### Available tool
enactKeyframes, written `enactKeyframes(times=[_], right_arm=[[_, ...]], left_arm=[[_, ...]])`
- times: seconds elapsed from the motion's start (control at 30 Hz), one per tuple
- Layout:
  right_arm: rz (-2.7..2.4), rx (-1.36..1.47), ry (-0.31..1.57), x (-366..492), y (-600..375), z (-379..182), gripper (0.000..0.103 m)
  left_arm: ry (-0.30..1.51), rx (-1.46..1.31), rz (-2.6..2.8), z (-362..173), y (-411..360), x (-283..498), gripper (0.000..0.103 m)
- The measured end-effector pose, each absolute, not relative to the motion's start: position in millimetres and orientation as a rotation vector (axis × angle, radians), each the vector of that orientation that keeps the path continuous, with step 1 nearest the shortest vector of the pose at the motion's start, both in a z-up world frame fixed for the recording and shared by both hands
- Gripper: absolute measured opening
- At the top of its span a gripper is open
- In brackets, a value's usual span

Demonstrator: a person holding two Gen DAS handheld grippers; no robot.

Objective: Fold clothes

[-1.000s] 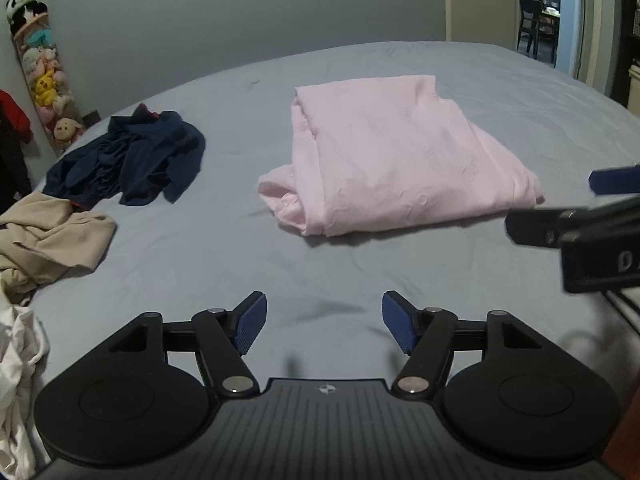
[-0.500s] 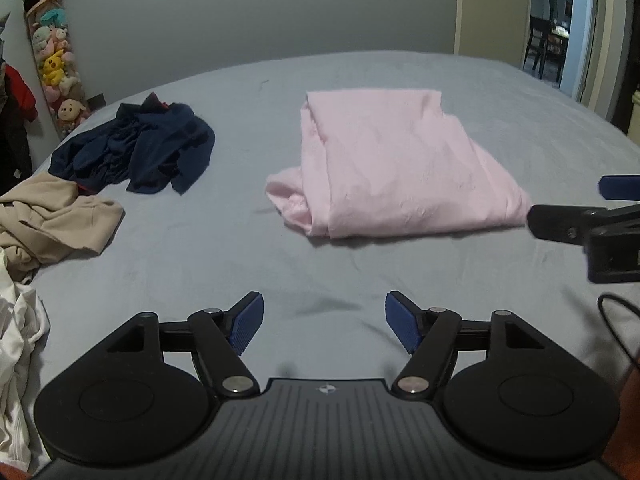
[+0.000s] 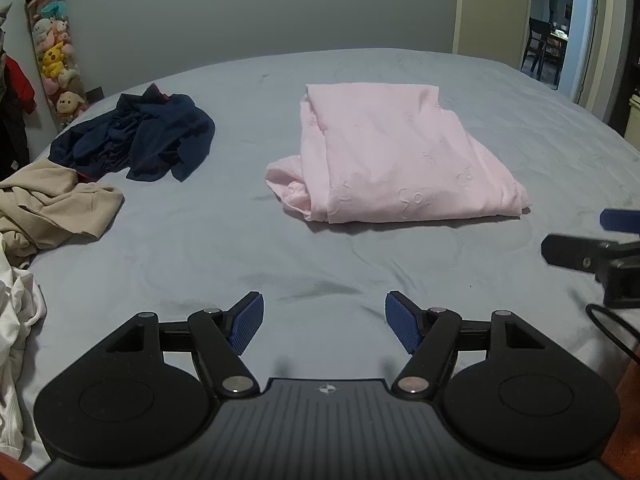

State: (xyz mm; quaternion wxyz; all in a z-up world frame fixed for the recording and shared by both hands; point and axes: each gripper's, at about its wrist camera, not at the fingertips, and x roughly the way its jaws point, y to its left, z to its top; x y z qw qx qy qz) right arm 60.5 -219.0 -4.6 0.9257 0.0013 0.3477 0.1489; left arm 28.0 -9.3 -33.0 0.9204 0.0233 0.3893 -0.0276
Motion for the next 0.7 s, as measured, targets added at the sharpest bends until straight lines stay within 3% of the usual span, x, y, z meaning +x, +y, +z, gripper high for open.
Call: enactKeyframes(times=[0.7], right_arm=[[0.295, 0.000, 0.719, 60.0, -217.3, -8.5, 0.103]], left_arm=[[0.824, 0.068, -0.070, -38.5, -15.6, 26.3, 0.066]])
